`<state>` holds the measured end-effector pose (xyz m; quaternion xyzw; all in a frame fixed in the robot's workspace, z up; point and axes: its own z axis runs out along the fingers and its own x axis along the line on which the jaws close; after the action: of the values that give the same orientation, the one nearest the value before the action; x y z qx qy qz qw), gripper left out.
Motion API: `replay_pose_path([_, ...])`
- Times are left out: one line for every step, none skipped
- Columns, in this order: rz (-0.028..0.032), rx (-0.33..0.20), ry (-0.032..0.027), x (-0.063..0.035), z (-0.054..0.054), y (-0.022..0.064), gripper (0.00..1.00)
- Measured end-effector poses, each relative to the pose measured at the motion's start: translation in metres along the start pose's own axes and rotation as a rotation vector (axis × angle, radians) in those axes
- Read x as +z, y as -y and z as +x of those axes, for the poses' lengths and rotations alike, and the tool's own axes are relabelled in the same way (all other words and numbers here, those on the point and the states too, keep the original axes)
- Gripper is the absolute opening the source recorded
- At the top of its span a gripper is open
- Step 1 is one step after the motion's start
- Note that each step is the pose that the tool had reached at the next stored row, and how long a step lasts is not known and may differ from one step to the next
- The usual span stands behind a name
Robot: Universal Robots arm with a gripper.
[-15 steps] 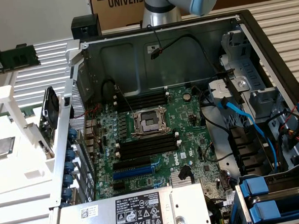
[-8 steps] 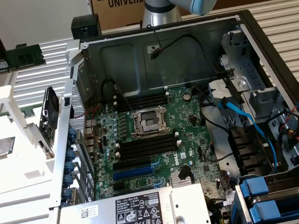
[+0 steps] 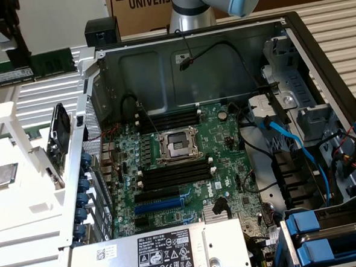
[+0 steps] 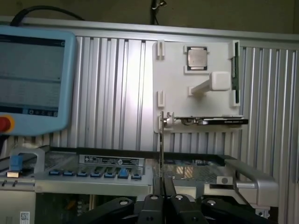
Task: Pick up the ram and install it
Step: 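Pick up the ram and move it above insertion slot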
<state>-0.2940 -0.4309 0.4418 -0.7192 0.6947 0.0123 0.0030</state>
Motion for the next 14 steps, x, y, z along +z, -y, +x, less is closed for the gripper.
replay_pose_path([0.0001, 0.0, 0.0001, 0.0, 0.0, 0.0045, 0.12])
replay_pose_path([0.0001, 0.0, 0.0, -0.0001, 0.0, 0.0087, 0.12])
replay_pose_path([0.0, 0.0, 0.0, -0.0002, 0.0, 0.0134, 0.12])
replay_pose_path([0.0001, 0.0, 0.0, -0.0002, 0.001, 0.018, 0.12])
replay_pose_path([0.0001, 0.0, 0.0, -0.0002, 0.001, 0.0225, 0.12])
replay_pose_path([0.0, 0.0, 0.0001, -0.0003, 0.001, 0.027, 0.12])
replay_pose_path([0.0001, 0.0, 0.0001, -0.0004, 0.001, 0.0315, 0.12])
replay_pose_path([0.0001, 0.0, 0.0001, -0.0005, 0.001, 0.0408, 0.12])
replay_pose_path([0.0001, 0.0, 0.0002, -0.0006, 0.002, 0.0454, 0.12])
replay_pose_path([0.0001, 0.0, 0.0002, -0.0006, 0.002, 0.05, 0.12])
replay_pose_path([0.0001, 0.0, 0.0003, -0.0007, 0.002, 0.0545, 0.12])
replay_pose_path([0.0001, 0.0, 0.0004, -0.0008, 0.002, 0.059, 0.12])
replay_pose_path([0.0001, 0.0, 0.0005, -0.0008, 0.002, 0.0635, 0.12])
replay_pose_path([0.0001, 0.0, 0.0007, -0.0009, 0.002, 0.0679, 0.12])
